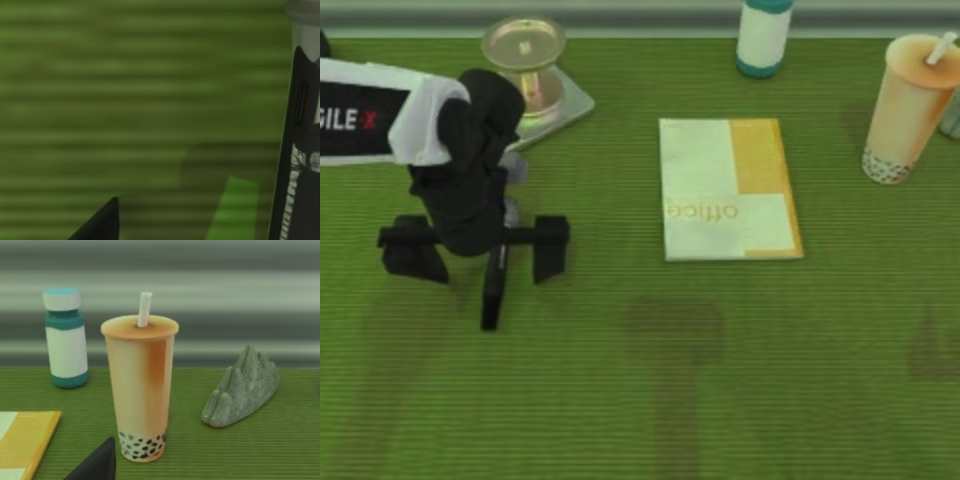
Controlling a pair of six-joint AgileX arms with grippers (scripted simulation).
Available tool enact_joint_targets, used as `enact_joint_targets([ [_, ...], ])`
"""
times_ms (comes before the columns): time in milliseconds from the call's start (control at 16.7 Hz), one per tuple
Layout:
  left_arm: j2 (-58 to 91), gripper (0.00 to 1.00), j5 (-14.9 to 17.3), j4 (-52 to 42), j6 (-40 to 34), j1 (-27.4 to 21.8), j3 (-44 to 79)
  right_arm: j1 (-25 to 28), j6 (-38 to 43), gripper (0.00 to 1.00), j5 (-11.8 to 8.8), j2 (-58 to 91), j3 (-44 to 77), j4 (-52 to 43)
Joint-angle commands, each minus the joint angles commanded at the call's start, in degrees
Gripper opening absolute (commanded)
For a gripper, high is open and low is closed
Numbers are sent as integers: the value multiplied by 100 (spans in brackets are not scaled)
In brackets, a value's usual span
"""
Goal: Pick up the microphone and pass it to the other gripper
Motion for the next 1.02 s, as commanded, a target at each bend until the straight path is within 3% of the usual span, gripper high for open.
enact_joint_targets([
  [540,0,2,0,0,0,0,0,0,0,100,0,0,0,0],
  [1020,0,0,0,0,0,0,0,0,0,100,0,0,0,0],
])
